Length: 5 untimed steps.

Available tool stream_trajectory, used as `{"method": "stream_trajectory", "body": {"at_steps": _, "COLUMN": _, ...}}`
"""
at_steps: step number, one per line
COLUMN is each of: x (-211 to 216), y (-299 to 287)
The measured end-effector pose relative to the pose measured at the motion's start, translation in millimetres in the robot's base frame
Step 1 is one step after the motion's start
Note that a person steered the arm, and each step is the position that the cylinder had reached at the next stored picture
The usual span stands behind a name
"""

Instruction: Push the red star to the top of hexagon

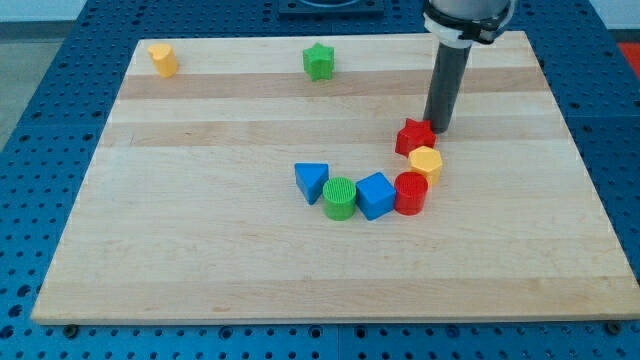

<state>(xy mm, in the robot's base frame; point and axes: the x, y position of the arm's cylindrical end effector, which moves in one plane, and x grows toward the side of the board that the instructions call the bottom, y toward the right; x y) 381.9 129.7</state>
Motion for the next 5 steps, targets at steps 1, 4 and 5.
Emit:
{"method": "stream_trajectory", "body": {"at_steps": 1, "x": -21.8, "y": 0.0}}
{"method": "stream_trajectory", "body": {"at_steps": 4, "x": -69.2, "y": -21.4}}
{"method": "stream_trajectory", "body": {"at_steps": 5, "x": -69.2, "y": -36.0}}
